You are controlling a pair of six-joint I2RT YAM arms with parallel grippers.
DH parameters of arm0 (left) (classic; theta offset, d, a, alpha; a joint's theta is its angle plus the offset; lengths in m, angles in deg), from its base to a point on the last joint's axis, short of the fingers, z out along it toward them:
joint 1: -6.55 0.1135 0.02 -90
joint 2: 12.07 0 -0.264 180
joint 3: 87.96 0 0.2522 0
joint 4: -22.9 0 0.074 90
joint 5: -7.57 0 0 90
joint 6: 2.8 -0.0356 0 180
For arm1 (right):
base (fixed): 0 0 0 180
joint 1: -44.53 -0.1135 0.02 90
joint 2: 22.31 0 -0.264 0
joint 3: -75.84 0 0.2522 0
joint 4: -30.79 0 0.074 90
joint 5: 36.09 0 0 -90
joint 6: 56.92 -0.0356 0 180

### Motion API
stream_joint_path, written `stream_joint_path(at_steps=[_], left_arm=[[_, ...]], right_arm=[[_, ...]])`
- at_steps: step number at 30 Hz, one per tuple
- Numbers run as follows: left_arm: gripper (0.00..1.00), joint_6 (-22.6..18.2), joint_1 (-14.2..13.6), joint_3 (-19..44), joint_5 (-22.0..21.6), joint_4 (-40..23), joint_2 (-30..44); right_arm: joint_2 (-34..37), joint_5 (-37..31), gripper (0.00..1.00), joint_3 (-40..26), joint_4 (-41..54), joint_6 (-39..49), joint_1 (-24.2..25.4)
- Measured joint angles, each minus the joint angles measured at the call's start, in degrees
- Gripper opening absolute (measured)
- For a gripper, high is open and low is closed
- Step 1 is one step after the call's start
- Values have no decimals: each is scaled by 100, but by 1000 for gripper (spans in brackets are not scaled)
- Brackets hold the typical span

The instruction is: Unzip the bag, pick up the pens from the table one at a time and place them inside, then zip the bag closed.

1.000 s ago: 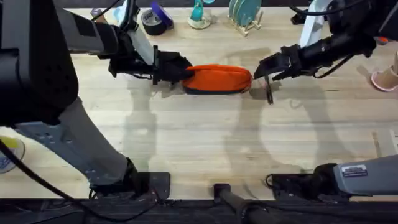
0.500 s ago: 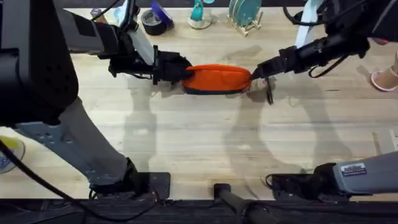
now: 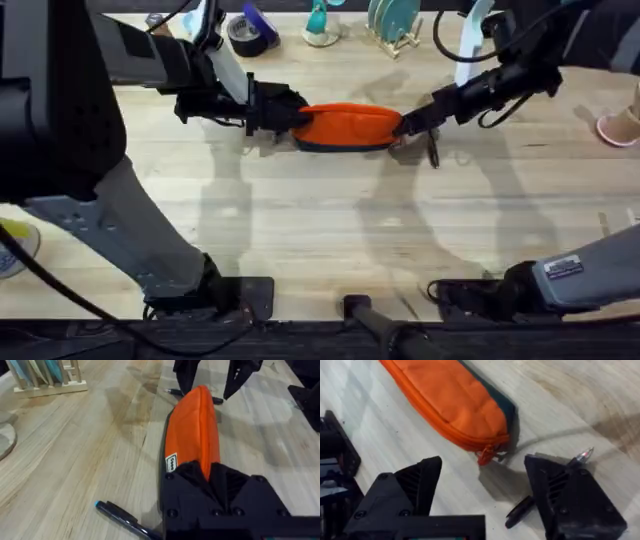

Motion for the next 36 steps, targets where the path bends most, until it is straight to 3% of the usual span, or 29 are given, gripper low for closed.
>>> stream_joint_path(at_steps=[18,26,36], left_arm=[[42,0,0,0,-7,-1,0],[42,0,0,0,-13,1,0],[42,0,0,0,-15,3,0]], right_arm=[[433,396,944,0,-187,31,-34],[496,441,848,0,-172,48,-76],[496,442,604,0,-172,20,-76]])
